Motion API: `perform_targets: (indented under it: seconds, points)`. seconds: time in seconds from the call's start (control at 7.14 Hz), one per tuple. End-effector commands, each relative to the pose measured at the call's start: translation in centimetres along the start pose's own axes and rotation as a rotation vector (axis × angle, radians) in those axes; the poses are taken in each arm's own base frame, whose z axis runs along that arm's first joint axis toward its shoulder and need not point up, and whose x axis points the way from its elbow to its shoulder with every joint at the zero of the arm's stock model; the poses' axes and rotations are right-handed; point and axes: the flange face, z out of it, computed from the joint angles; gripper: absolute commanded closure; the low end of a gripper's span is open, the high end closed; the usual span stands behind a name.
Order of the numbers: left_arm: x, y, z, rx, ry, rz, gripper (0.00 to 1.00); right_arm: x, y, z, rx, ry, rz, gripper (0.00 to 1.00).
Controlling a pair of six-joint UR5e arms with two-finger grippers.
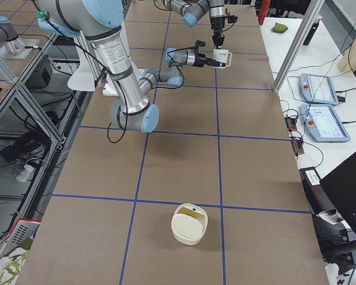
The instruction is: Left arm hands cup to right arm to dump lemon
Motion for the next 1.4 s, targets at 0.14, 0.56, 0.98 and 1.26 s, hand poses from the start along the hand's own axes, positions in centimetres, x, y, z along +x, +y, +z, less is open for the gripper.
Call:
perform_targets:
  seconds: [0.14,0.56,0.98,1.26]
  points:
    - [0.0,-0.1,-0.1,0.001,-0.001,-0.002,1.0,0.1,0.5,-0.1,-0.005,-0.001,-0.004,0.01]
    - [0.0,-0.1,-0.1,0.001,-0.001,-0.004,1.0,-0.9,0.4,-2.8,0.004,-0.04,0.013,0.01]
    - [0.1,-0.1,-0.1,0.003,0.001,-0.003,1.0,-0.4,-0.4,-9.8,0.038,-0.093,0.068,0.01]
    - [-0.1,-0.3,-0.1,0.006,-0.002,-0.005,1.0,0.6,-0.9,-11.8,0.044,-0.118,0.107,0.0]
